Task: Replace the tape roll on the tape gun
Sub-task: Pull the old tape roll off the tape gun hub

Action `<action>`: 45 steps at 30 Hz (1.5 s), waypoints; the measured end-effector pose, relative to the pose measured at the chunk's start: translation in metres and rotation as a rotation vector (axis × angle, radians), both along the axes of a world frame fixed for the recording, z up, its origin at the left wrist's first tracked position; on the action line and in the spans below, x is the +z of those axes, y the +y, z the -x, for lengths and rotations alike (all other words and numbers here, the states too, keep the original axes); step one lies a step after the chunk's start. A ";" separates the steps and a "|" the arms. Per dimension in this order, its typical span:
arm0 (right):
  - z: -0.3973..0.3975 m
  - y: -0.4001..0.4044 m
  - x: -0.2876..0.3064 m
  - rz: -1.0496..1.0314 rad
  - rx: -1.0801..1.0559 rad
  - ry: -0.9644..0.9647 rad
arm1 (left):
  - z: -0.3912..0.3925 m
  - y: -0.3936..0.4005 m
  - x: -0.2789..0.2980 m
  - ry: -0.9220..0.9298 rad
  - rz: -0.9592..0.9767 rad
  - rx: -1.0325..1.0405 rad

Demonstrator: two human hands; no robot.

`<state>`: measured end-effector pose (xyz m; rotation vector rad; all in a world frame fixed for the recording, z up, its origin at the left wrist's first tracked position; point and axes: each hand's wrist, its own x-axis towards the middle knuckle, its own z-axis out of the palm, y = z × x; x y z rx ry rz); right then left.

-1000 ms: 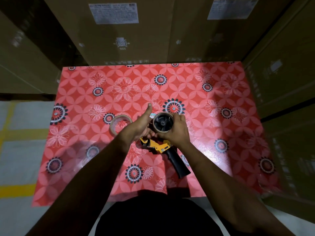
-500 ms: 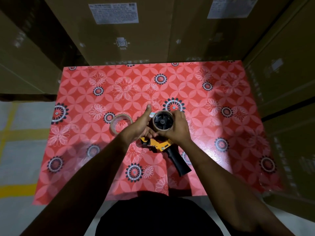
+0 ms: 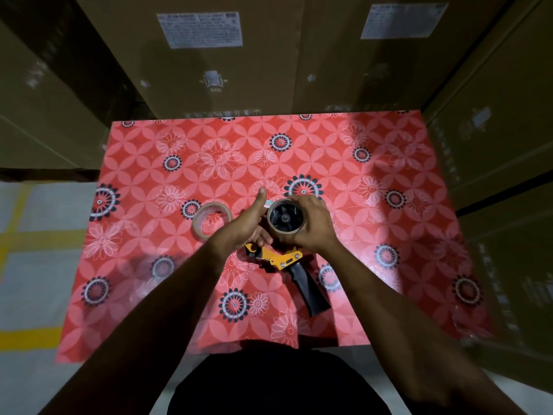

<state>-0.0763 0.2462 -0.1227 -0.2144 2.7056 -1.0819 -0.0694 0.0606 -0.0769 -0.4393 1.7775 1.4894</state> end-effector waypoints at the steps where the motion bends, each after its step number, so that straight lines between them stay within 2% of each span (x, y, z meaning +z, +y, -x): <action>1: 0.001 0.003 0.002 0.014 0.021 0.007 | 0.000 0.001 0.000 -0.006 0.014 -0.011; 5: 0.002 0.002 0.006 0.029 0.010 -0.124 | 0.002 0.002 0.001 0.004 -0.008 -0.002; 8: -0.003 -0.005 0.002 -0.042 -0.050 -0.167 | 0.002 0.001 0.004 0.014 -0.040 0.018; 15: 0.010 0.000 0.004 -0.064 0.061 -0.074 | 0.000 -0.001 0.000 0.019 -0.010 0.011; 19: 0.003 -0.007 0.014 -0.012 0.009 -0.144 | -0.002 0.002 0.008 0.039 -0.070 0.083; 23: 0.001 -0.013 0.012 -0.070 -0.059 -0.086 | 0.001 0.000 0.007 0.004 -0.096 0.080; 27: 0.009 -0.004 0.010 -0.048 0.046 -0.045 | 0.002 -0.001 0.007 -0.007 -0.073 0.066; 31: 0.007 -0.010 0.007 -0.032 0.032 -0.093 | 0.001 0.002 0.008 0.014 -0.092 0.090; 35: 0.004 -0.017 0.008 -0.030 -0.100 -0.108 | 0.000 -0.001 0.005 0.011 -0.113 0.119; 42: 0.013 -0.005 0.009 0.072 0.026 -0.116 | 0.001 0.001 0.007 0.018 -0.080 0.120; 45: 0.010 -0.008 0.011 0.053 0.013 -0.140 | -0.001 0.002 0.012 0.026 -0.091 0.135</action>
